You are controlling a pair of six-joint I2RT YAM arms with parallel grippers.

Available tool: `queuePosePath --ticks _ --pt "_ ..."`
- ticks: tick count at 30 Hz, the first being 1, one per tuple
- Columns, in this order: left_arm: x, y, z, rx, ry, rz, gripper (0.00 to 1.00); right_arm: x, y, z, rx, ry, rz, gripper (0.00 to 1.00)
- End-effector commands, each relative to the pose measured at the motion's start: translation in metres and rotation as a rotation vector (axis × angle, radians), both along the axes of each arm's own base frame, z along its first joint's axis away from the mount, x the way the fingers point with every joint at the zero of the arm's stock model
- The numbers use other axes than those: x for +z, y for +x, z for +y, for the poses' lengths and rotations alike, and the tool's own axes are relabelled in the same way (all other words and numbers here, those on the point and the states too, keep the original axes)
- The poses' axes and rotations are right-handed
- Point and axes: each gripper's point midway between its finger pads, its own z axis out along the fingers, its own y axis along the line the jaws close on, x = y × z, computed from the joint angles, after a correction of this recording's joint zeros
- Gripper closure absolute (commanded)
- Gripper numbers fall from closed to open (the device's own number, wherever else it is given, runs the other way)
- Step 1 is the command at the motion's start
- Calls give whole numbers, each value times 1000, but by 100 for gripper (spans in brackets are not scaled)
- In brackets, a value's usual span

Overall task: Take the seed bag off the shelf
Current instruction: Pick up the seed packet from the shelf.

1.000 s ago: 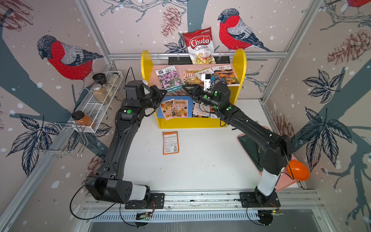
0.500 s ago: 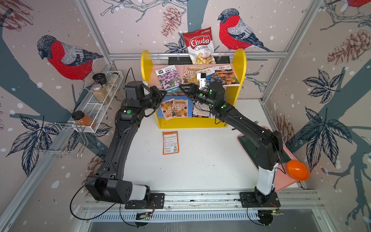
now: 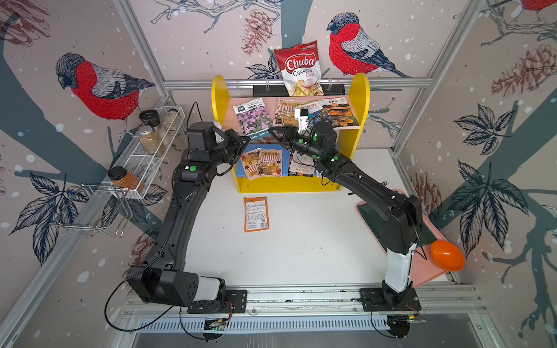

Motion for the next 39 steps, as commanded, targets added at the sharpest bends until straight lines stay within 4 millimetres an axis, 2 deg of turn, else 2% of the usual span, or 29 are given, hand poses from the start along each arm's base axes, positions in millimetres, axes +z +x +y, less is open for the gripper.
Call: queuePosePath --ticks 1,4,12,15,25,30,33,34,39 --pt "0 -3 0 -15 14 -9 100 9 -3 1 13 25 -23 84" --pt "-1 -4 0 -14 12 -7 100 8 -3 2 16 26 -22 86" --pt "6 -3 -1 -21 6 -28 100 9 -3 2 17 32 -23 97" --pt "10 -3 -2 -24 7 -43 84 10 -3 3 19 36 -23 100" --pt "14 -10 0 -23 18 -60 57 14 -10 3 30 51 -27 100" --pt "20 -18 2 -26 41 -80 31 12 -21 3 40 56 -28 100" --pt "22 -24 5 -20 69 -91 8 12 -28 3 42 59 -34 100" --pt "23 -26 5 -21 76 -94 3 12 -29 2 40 58 -35 100" --pt "20 -32 6 -32 101 -93 2 10 -26 0 37 58 -26 100"
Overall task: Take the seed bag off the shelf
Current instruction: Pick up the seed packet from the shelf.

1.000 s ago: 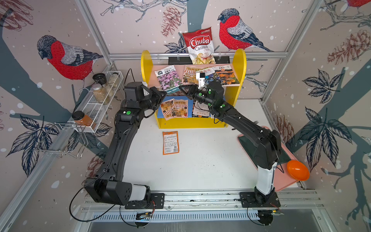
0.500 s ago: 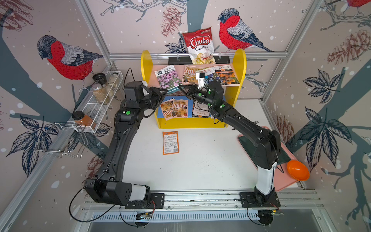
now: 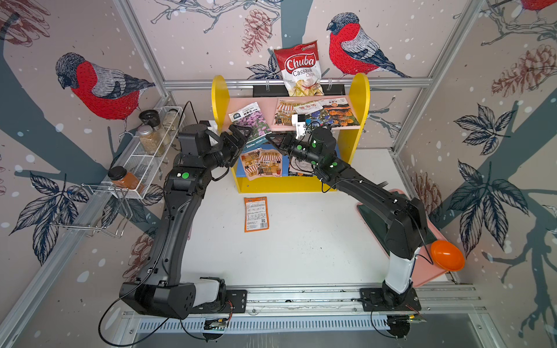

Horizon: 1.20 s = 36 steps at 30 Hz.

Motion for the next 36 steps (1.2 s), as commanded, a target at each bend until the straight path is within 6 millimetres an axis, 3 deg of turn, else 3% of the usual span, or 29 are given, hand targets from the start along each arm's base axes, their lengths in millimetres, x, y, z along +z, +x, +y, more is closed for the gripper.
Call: queuePosePath --ticks 1,11,18,31,36 --pt "1 -6 2 -12 45 -21 2 13 -2 -5 -6 35 -37 100" --pt "31 -34 5 -47 172 -151 2 8 -33 -9 -14 -24 -81 100" --pt "32 -60 12 -63 312 -197 2 -5 -70 -35 -47 -62 -98 100" --pt "37 -113 14 -136 501 -362 2 -72 -143 -95 -260 -230 -46 100" --pt "29 -129 8 -212 555 -389 2 -107 -161 -105 -316 -257 16 100"
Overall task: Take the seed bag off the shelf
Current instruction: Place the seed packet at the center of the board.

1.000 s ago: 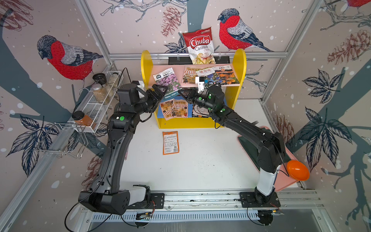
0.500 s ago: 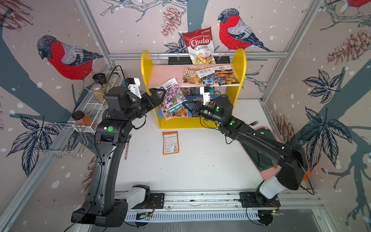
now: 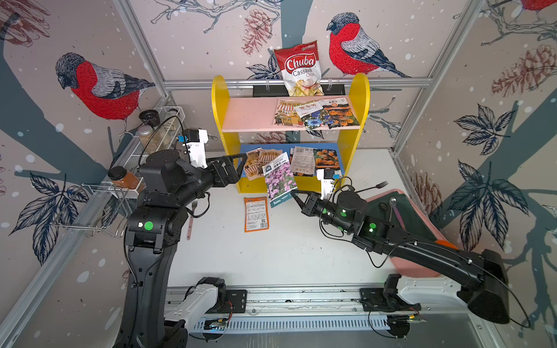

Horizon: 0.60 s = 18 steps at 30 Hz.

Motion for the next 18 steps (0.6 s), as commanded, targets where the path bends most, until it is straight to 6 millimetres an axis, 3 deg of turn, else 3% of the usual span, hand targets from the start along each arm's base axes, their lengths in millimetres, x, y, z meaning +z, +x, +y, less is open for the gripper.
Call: queuePosePath --ticks 1,8,14,18 --pt "-12 -11 -6 -73 80 -2 2 -16 4 -12 -118 3 28 100" --pt "-55 -37 -23 -239 137 67 2 -73 -4 -5 -123 17 135 100" --pt "-85 -52 -23 -253 157 137 2 -109 2 2 -129 16 178 100" --pt "-94 -56 -18 -226 165 158 2 -125 11 6 -127 18 195 100"
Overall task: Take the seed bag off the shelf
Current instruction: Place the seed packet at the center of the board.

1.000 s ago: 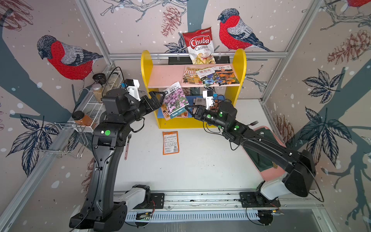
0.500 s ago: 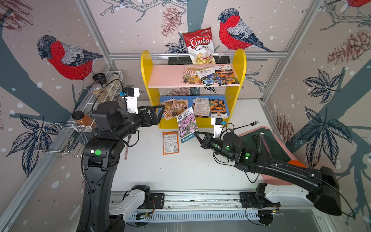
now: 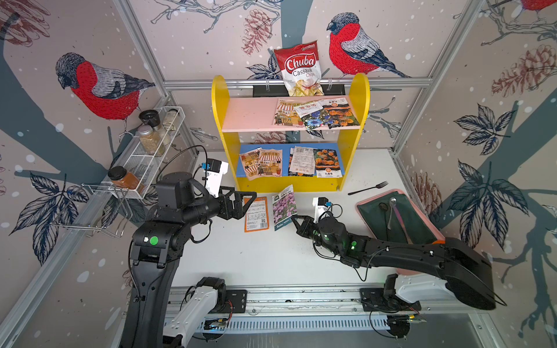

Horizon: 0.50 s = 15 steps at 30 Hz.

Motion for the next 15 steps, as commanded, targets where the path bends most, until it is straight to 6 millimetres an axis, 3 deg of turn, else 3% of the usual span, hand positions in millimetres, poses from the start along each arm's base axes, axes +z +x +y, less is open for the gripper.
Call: queuePosePath --ticks 1,15 --pt "-6 -5 1 -2 15 10 2 12 9 8 -8 101 -14 100" --pt "-16 -14 1 -3 -3 17 2 -49 37 37 29 81 69 100"
